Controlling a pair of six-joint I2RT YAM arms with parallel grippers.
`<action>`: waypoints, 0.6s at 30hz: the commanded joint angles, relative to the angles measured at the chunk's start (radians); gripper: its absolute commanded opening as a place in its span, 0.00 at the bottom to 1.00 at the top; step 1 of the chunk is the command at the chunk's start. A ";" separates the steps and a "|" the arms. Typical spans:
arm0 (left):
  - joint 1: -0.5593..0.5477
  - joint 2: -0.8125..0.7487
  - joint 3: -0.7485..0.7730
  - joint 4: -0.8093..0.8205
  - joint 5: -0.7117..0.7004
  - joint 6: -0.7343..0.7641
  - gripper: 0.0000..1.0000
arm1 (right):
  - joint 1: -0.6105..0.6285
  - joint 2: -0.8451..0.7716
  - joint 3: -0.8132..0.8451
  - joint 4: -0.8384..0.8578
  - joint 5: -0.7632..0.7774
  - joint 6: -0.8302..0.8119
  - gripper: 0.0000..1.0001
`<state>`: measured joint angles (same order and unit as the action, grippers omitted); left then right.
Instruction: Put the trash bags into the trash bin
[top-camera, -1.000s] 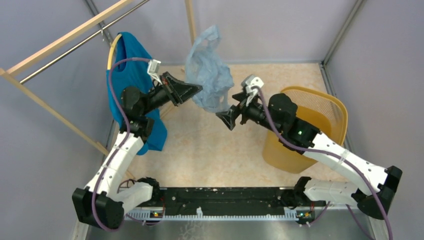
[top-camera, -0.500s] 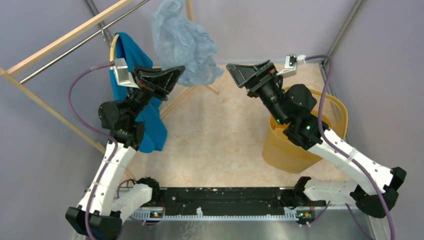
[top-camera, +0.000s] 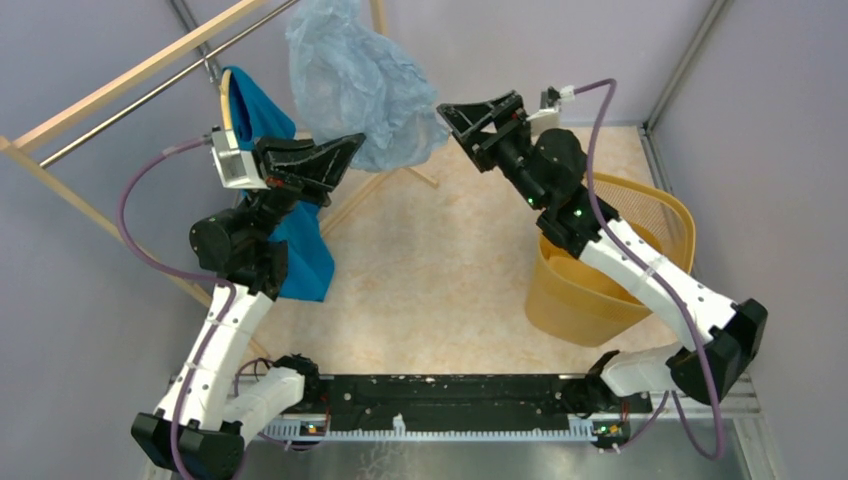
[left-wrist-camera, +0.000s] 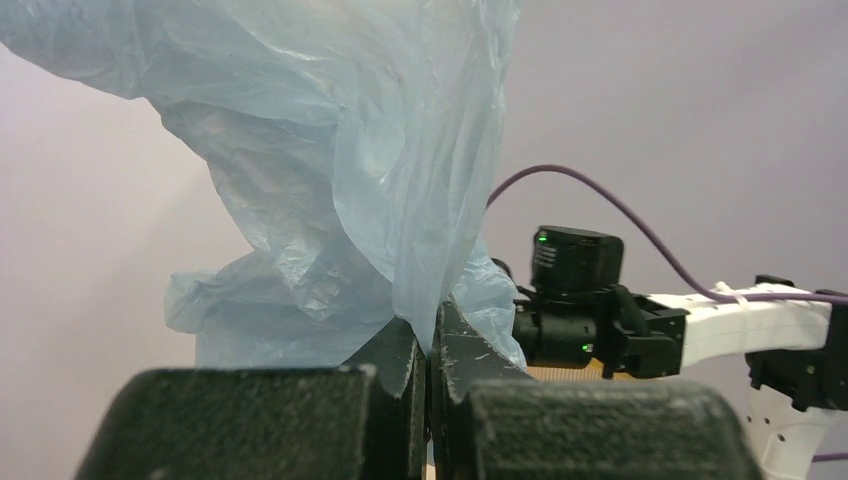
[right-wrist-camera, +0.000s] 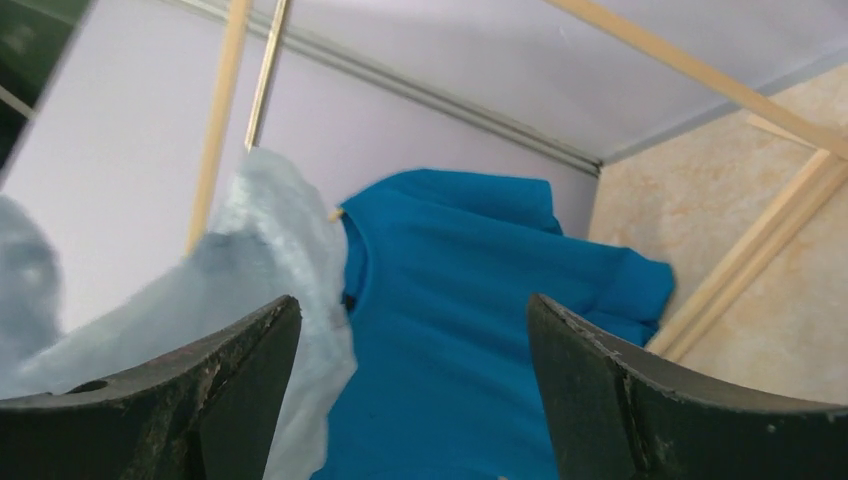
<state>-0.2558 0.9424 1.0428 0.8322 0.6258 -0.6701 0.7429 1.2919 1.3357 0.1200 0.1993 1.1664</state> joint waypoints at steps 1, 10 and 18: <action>0.004 -0.002 -0.015 0.092 0.058 0.010 0.00 | -0.010 0.055 0.103 0.006 -0.168 -0.159 0.84; 0.004 0.000 -0.027 0.078 0.085 0.024 0.00 | -0.055 0.042 0.017 0.125 -0.302 -0.202 0.88; 0.004 0.011 -0.035 0.099 0.097 0.006 0.00 | -0.079 0.055 -0.009 0.224 -0.359 -0.186 0.80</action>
<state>-0.2558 0.9470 1.0168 0.8600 0.7082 -0.6708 0.6704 1.3609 1.3346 0.2218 -0.1013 0.9874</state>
